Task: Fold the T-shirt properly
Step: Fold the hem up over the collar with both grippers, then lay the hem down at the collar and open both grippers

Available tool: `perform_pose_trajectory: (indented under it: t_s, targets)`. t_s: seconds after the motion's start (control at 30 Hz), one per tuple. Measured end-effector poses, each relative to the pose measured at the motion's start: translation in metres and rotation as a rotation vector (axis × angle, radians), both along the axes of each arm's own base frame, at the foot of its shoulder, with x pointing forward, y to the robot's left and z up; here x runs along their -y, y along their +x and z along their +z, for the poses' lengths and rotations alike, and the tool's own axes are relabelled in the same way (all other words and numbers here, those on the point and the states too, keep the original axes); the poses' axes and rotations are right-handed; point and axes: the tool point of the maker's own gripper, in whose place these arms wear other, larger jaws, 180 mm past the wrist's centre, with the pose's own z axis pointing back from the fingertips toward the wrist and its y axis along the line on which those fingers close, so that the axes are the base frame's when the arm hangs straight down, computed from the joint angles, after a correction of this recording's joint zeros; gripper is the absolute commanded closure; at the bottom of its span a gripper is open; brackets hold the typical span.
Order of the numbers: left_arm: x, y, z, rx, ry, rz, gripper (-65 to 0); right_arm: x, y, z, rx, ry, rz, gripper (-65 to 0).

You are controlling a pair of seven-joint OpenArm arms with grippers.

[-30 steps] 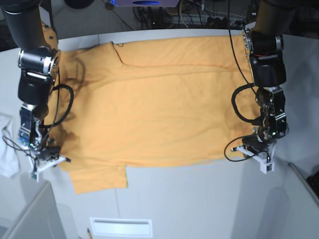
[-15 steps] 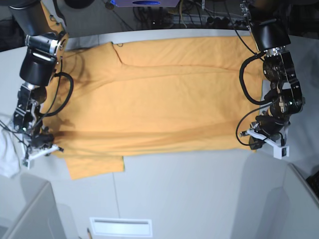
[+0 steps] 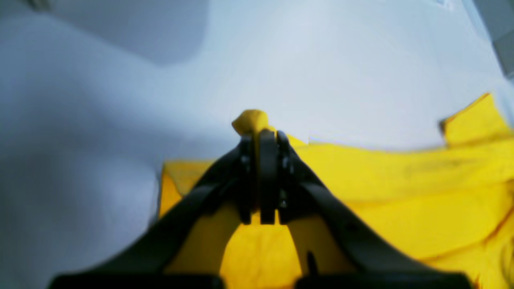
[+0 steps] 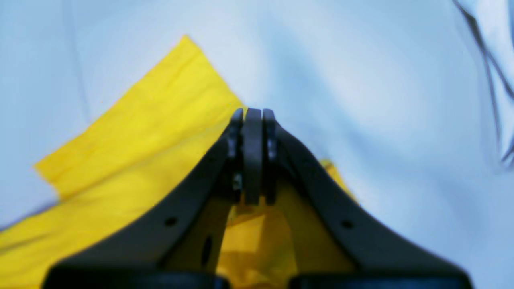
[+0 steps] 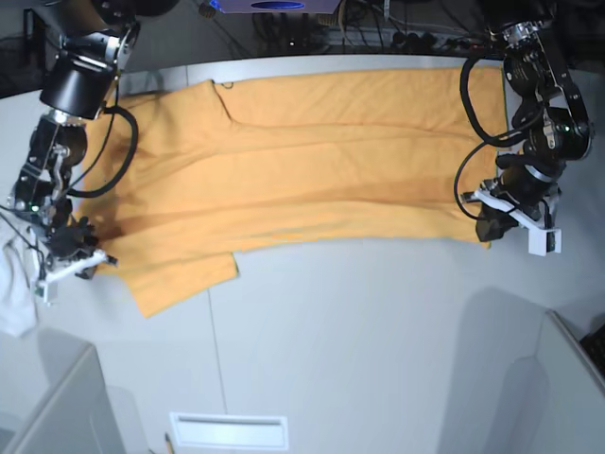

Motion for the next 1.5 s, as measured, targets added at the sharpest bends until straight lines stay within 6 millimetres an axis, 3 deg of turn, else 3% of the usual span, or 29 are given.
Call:
perform_pose_trajectory:
  t_s: [0.17, 0.3, 0.43, 0.57, 0.67, 0.93, 1.13, 1.5]
  targets:
    - [0.000, -0.019, -0.017, -0.061, 0.002, -0.002, 0.0, 0.010, -0.021, -0.001, -0.030, 0.045, -0.036, 0.0]
    - [-0.002, -0.022, -0.017, -0.066, 0.011, -0.001, 0.0, 0.013, -0.029, 0.003, -0.019, 0.048, -0.047, 0.0]
    - [0.008, -0.031, -0.016, -0.061, -0.071, -0.017, 0.0, 0.019, -0.049, 0.004, -0.056, 0.040, -0.062, 0.0]
    - [-0.010, -0.042, -0.004, -0.036, -0.138, 0.023, 0.0, 0.022, -0.061, 0.019, -0.034, 0.035, -0.091, 0.0]
    - [-0.006, -0.044, 0.001, -0.027, -0.194, 0.004, 0.0, 0.024, -0.069, 0.023, -0.056, 0.037, -0.100, 0.0]
    - [-0.003, -0.070, -0.015, -0.100, -0.218, 0.007, 0.0, 0.020, -0.107, 0.033, -0.049, 0.110, -0.120, 0.0]
    - [-0.003, -0.085, -0.025, -0.146, -0.217, 0.011, 0.0, 0.026, -0.143, 0.019, -0.112, 0.138, -0.149, 0.0]
    - [-0.017, -0.107, -0.037, -0.231, -0.134, 0.002, 0.0, 0.009, -0.177, -0.001, -0.162, 0.233, -0.119, 0.0]
